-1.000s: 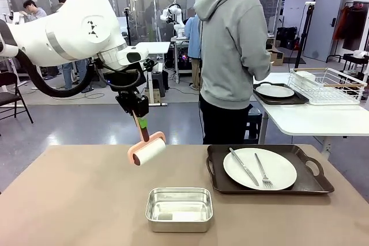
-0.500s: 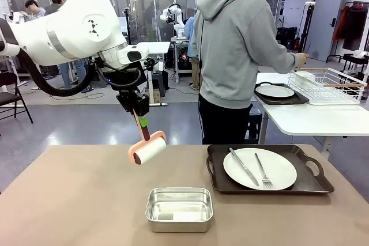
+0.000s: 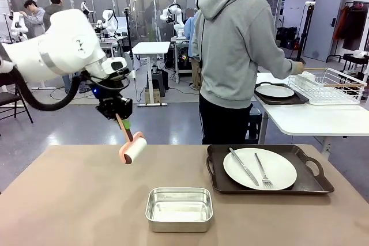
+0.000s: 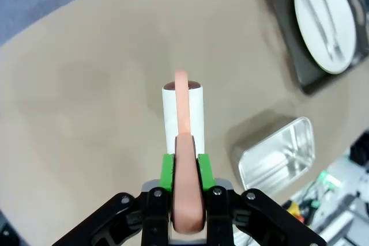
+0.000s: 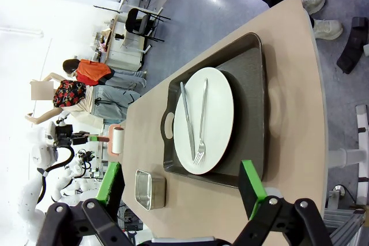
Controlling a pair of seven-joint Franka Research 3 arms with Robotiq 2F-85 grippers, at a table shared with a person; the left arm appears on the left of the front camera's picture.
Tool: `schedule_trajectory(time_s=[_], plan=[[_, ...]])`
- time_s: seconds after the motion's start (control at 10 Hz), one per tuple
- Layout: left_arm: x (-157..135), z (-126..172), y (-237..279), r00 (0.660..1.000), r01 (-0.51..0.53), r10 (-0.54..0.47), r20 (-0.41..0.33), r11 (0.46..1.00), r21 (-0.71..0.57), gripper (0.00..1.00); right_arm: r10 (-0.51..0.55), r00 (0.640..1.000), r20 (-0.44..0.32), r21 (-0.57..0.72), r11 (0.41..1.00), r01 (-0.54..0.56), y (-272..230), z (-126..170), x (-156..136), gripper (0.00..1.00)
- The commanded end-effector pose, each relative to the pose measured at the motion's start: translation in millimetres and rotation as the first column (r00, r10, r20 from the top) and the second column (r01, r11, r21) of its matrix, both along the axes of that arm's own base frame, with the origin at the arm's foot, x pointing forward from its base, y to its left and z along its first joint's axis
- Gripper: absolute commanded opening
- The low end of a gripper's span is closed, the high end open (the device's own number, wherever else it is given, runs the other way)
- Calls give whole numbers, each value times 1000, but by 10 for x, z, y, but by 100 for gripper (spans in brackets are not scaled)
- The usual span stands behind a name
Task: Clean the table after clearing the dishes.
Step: When the left (or right) Handle tray is removed, use the left hand (or right hand) to clean the left (or right) side of the table with the Lint Roller.
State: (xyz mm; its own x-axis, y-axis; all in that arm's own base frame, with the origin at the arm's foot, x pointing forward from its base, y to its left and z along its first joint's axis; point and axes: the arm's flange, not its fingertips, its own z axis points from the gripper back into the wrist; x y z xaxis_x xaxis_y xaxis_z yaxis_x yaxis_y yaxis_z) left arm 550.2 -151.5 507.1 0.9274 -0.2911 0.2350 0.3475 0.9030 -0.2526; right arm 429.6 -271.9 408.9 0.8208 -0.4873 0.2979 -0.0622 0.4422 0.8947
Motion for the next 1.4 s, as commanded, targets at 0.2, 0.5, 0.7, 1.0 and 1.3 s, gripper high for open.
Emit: schedule_trajectory(time_s=[0.2, 0.5, 0.7, 1.0, 1.3], plan=[[-84, -556, 59, 973, -225, 229, -10, 942, -250, 21, 2, 1000, 4, 4, 1000, -2, 15, 21, -18, 100], [-21, -922, 181, 947, -304, 321, 5, 904, -299, 21, 2, 1000, 4, 4, 1000, -2, 15, 21, -18, 100], [-44, -1197, 241, 950, -292, 310, -19, 871, -394, 21, 2, 1000, 4, 4, 1000, -2, 15, 21, -18, 100], [-41, -1480, 446, 951, -309, 279, -133, 859, -409, 21, 2, 1000, 4, 4, 1000, -2, 15, 21, -18, 100], [24, -1615, 613, 937, -343, 283, -204, 856, -387, 21, 2, 1000, 4, 4, 1000, -2, 15, 21, -18, 100]])
